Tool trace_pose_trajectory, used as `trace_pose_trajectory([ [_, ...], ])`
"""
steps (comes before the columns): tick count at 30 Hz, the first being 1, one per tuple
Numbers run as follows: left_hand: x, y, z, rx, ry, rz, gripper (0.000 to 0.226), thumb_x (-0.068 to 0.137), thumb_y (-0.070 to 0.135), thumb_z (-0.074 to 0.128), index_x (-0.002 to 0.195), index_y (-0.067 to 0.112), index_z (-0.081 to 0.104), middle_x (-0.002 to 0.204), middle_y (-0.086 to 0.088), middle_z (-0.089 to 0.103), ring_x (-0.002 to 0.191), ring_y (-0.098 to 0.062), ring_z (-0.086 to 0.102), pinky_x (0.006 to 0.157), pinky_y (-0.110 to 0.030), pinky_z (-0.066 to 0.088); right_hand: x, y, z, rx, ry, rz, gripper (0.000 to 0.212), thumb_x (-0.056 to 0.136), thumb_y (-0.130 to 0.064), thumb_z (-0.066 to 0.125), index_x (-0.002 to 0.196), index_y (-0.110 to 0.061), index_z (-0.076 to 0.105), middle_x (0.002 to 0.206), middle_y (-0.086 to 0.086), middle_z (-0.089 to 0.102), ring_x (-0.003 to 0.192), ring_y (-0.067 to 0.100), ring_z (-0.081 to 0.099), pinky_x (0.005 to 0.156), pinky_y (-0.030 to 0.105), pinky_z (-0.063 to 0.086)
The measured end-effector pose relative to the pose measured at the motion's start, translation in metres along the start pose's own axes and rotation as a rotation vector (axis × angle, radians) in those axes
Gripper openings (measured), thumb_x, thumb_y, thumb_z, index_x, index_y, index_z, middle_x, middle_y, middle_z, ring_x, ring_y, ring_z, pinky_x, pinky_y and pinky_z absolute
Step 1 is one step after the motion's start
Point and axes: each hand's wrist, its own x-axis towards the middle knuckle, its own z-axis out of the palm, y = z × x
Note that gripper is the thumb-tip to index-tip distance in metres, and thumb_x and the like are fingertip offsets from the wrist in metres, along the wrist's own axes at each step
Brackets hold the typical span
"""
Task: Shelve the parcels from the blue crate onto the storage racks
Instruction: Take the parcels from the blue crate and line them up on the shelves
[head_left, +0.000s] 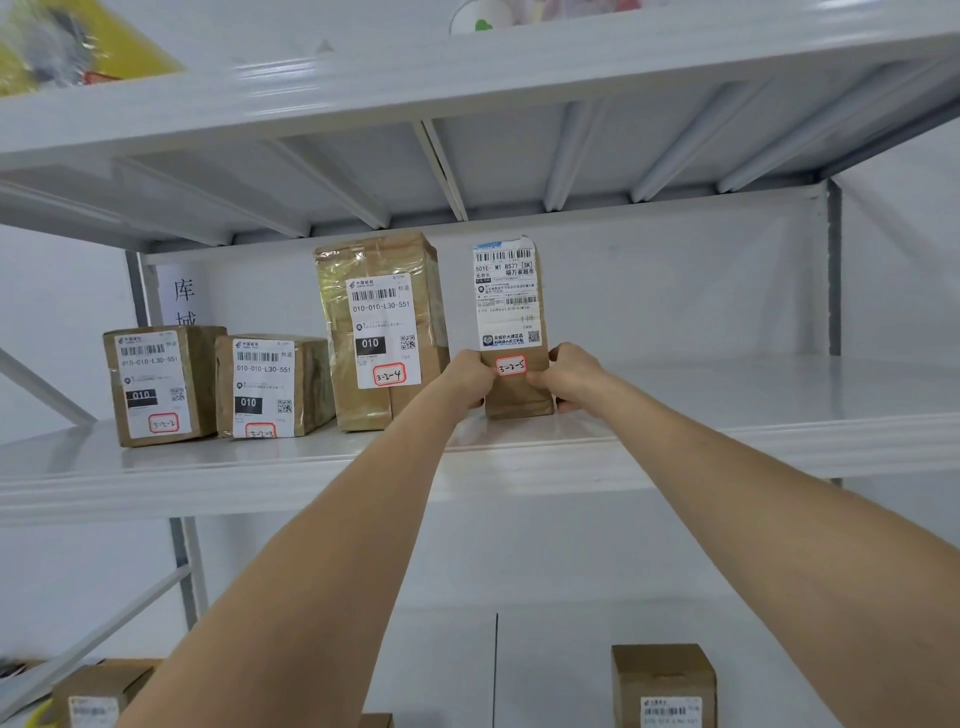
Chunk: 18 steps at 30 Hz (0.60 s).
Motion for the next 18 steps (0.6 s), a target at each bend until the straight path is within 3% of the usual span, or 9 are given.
trace_pose_trajectory([
  [3,-0.004,0.002,-0.001,0.051,0.008,-0.013,0.037,0.091,-0.004,0.032,0.119,0.000,0.056,0.116,-0.017,0.059,0.096,-0.026,0.051,0.076,-0.031,0.042,-0.005,0.000,-0.001,-0.003,-0.005,-0.008,0.043,0.090,-0.020,0.063,0.127,-0.005,0.048,0.113,0.012,0.057,0.096,0.025,0.055,0.088,0.039,0.053],
  [5,-0.009,0.005,-0.001,0.071,0.014,-0.028,0.033,0.091,-0.003,0.031,0.111,0.005,0.055,0.109,-0.015,0.057,0.092,-0.025,0.048,0.076,-0.032,0.040,-0.009,-0.001,-0.002,0.000,-0.005,-0.021,0.046,0.089,-0.019,0.063,0.130,-0.005,0.046,0.119,0.013,0.056,0.102,0.026,0.054,0.091,0.038,0.051],
  [8,-0.014,0.007,-0.003,0.072,0.023,-0.044,0.035,0.091,-0.001,0.033,0.117,0.004,0.055,0.105,-0.013,0.056,0.086,-0.023,0.045,0.074,-0.032,0.039,-0.013,-0.003,-0.003,-0.002,0.010,-0.044,0.052,0.090,-0.016,0.062,0.136,-0.004,0.041,0.132,0.014,0.051,0.119,0.027,0.050,0.095,0.035,0.047],
  [13,-0.031,0.011,-0.007,0.018,0.027,-0.045,0.037,0.094,0.006,0.033,0.124,0.007,0.053,0.098,-0.008,0.049,0.069,-0.015,0.038,0.061,-0.027,0.036,-0.019,-0.005,-0.002,0.019,-0.002,-0.046,0.057,0.088,-0.020,0.065,0.138,-0.006,0.039,0.135,0.012,0.050,0.120,0.027,0.050,0.095,0.034,0.046],
  [18,-0.040,0.013,-0.006,0.037,0.024,-0.035,0.043,0.093,0.004,0.033,0.131,0.012,0.050,0.116,-0.019,0.056,0.089,-0.021,0.040,0.076,-0.033,0.041,-0.025,-0.006,-0.001,0.018,-0.020,-0.056,0.050,0.088,-0.019,0.064,0.134,-0.009,0.045,0.126,0.011,0.055,0.112,0.025,0.053,0.087,0.032,0.046],
])
